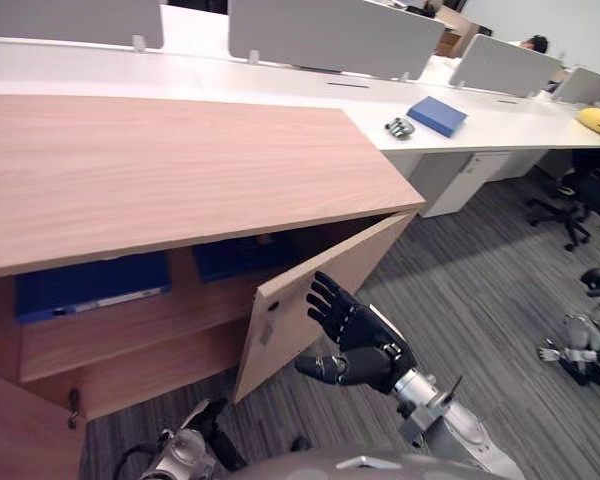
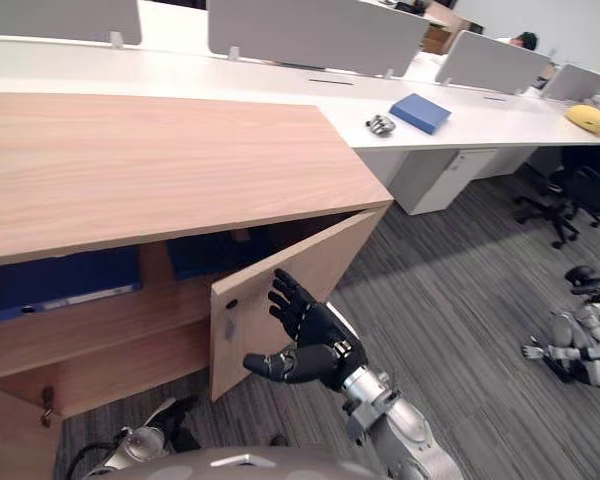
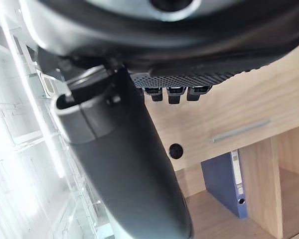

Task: Walk over to the cabinet, pick up the folder, carry it to the office cabinet, place the folder inside the office cabinet, then close the office cabinet door

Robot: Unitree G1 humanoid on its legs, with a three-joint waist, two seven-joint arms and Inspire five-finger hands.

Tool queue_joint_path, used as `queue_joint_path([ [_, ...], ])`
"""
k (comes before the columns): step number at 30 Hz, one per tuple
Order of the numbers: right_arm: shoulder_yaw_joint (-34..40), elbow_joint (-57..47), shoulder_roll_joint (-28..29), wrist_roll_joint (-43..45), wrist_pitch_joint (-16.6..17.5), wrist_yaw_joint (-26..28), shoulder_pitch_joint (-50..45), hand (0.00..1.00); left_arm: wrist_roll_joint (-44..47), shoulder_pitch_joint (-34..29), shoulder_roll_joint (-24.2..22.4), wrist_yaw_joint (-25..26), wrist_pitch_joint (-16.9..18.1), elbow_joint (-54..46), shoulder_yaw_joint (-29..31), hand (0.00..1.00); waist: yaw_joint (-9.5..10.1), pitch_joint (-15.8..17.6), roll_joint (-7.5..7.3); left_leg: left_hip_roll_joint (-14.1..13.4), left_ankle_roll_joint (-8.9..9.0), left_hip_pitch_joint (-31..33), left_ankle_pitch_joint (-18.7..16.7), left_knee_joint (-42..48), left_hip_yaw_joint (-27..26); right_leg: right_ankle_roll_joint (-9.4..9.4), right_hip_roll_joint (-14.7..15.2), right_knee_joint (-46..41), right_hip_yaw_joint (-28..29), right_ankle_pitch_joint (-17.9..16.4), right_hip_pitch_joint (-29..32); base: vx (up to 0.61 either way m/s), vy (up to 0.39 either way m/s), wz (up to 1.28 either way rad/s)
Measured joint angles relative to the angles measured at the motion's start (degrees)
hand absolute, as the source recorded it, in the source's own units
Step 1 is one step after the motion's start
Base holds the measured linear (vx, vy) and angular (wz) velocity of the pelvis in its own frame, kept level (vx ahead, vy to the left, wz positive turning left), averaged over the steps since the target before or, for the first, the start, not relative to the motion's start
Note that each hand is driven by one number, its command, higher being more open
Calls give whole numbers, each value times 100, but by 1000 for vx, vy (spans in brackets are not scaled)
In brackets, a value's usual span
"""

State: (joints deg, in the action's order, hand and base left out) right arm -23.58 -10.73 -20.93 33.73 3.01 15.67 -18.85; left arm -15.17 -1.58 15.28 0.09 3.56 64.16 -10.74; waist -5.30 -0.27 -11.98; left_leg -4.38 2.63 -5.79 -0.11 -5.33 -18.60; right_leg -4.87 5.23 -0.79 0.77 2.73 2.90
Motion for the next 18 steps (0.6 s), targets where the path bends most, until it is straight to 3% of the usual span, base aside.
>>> queue_joint_path([
  [5, 267, 573, 143, -500, 114, -355, 524, 100, 130, -64, -134, 114, 9, -110, 342, 100, 195, 132, 378, 58, -57, 244, 103, -6, 463, -23, 120, -33, -469, -104, -3, -16, -19, 50],
  [8, 544, 961, 298, -739, 206, -526, 869, 100, 292, -217, -151, 157, 13, -175, 640, 100, 234, 204, 497, 61, -55, 379, 151, -7, 674, -28, 145, -8, -687, -115, -4, 8, -22, 41],
  [18, 1093, 2154, 584, -1400, 276, -1068, 1529, 100, 603, -297, -283, 249, 12, -252, 957, 100, 320, 321, 676, 53, -48, 461, 226, -3, 995, -29, 146, 109, -997, -115, -141, 10, -8, 16],
])
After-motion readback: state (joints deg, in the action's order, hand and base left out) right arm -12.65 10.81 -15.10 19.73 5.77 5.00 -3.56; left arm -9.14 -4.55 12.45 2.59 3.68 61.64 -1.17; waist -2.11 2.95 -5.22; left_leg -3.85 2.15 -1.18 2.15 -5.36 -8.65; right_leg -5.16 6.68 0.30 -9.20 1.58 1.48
